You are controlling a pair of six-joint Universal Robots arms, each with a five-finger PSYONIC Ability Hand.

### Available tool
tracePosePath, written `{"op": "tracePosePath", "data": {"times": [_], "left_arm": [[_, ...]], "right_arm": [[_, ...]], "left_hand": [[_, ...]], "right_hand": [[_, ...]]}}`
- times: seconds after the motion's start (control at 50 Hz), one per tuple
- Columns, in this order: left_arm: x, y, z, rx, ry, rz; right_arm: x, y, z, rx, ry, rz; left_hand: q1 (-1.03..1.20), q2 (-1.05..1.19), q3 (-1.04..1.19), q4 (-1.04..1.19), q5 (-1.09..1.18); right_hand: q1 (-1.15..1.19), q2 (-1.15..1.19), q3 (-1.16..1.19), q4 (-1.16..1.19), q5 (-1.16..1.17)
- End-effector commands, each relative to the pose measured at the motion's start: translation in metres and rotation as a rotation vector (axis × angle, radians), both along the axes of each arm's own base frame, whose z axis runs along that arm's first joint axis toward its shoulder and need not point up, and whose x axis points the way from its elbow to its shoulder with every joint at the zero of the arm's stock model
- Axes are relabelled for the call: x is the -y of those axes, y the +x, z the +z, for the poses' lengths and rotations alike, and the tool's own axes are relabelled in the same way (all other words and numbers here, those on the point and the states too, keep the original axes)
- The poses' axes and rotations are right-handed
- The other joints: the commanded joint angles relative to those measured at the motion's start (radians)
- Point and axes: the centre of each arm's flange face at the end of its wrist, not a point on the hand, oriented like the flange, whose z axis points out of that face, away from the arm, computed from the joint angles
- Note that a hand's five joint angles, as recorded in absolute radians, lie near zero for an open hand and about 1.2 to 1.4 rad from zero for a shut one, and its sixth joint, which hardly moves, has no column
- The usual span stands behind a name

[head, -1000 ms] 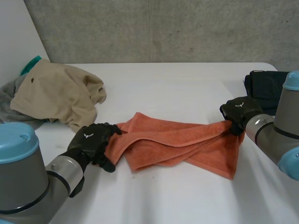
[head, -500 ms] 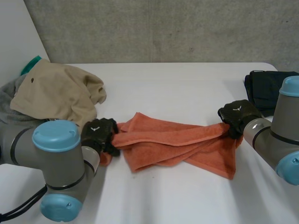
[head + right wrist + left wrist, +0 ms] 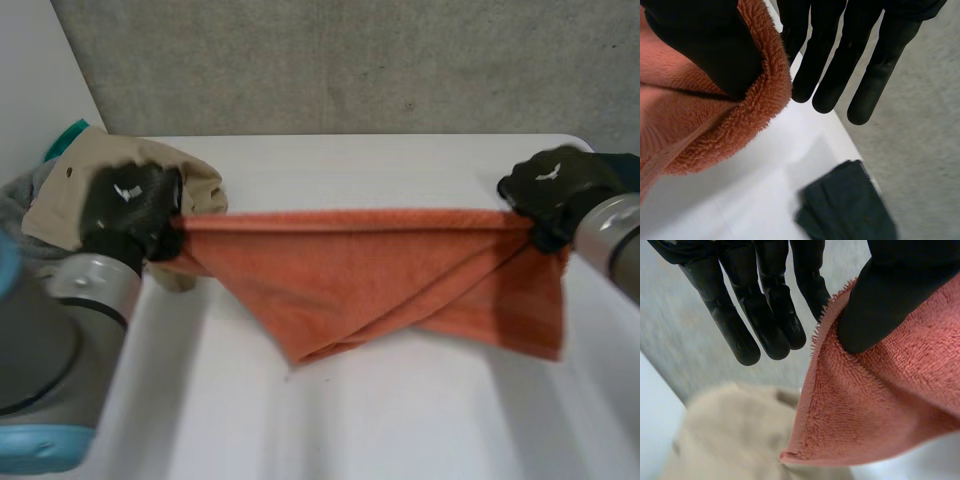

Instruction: Fold the laundry.

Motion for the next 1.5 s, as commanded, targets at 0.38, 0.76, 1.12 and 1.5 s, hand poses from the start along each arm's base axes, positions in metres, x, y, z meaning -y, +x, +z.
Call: {"op": "tracePosePath", "data": {"times": [0.38, 0.76, 1.12, 1.5], "left_arm": [[0.129, -0.045, 0.033, 0.26, -0.369, -0.057], [0.138, -0.045, 0.088, 0.094, -0.549, -0.024], [0.083, -0.023, -0.123, 0.31, -0.041, -0.108], [0.093, 0.004, -0.128, 0.371, -0.023, -0.09]], "right_arm": [[0.109, 0.005, 0.021, 0.047, -0.284, -0.096], [0.12, 0.018, 0.073, 0.248, -0.629, -0.005], [0.09, -0.024, -0.114, 0.146, 0.041, -0.035], [0.092, -0.039, -0.127, 0.252, 0.126, -0.094]], "left_hand": [[0.239, 0.202, 0.208, 0.198, 0.241], [0.239, 0.202, 0.208, 0.198, 0.241], [-0.228, -0.265, -0.259, -0.269, -0.226], [0.239, 0.202, 0.208, 0.198, 0.241]], "right_hand": [[0.266, 0.219, 0.209, 0.198, 0.227], [0.266, 0.219, 0.209, 0.198, 0.227], [0.266, 0.219, 0.209, 0.198, 0.227], [0.266, 0.219, 0.209, 0.198, 0.227]]}}
